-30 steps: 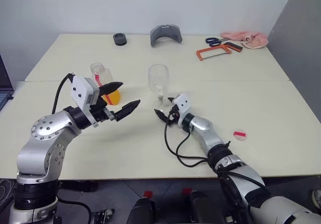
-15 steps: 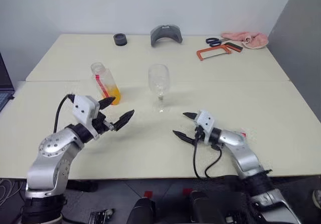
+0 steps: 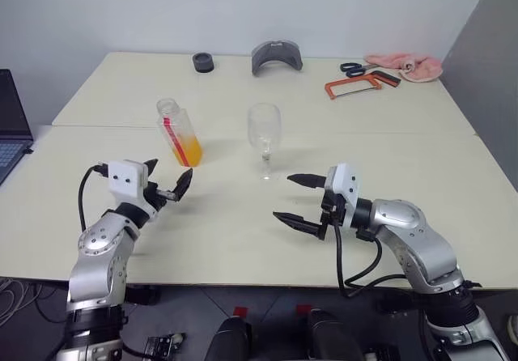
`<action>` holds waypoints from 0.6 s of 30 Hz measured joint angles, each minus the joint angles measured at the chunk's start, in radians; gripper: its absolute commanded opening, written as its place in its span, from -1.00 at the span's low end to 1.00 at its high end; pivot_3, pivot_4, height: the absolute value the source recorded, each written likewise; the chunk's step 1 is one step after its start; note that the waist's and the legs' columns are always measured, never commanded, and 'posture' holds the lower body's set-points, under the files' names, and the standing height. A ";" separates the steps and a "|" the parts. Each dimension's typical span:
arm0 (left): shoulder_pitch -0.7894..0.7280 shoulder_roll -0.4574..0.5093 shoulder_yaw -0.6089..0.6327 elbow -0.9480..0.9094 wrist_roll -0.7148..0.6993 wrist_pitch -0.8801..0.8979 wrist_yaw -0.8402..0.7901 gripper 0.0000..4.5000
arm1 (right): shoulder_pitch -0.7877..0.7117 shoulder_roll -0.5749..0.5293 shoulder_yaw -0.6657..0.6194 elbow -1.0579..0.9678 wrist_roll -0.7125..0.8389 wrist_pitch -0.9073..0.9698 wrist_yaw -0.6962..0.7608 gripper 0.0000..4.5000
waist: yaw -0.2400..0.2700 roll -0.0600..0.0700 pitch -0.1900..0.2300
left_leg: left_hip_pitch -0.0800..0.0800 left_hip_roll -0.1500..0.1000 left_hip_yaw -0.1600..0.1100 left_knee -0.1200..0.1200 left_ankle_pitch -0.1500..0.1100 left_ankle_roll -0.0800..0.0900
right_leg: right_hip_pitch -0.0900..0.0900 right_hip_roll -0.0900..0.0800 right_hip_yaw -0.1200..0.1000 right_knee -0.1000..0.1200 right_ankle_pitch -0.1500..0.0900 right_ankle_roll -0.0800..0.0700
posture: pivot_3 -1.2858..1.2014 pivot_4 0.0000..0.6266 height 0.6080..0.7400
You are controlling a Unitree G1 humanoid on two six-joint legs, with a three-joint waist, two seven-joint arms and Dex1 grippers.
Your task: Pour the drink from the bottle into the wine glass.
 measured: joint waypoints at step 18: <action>-0.226 0.000 -0.027 0.298 0.084 -0.084 0.021 1.00 | -0.049 0.042 0.002 -0.037 0.052 0.097 -0.090 0.99 | 0.001 0.000 0.000 | -0.001 -0.001 -0.001 0.000 0.000 0.000 | 0.000 0.000 -0.001 0.000 0.000 0.000 | 0.03 -0.52 1.00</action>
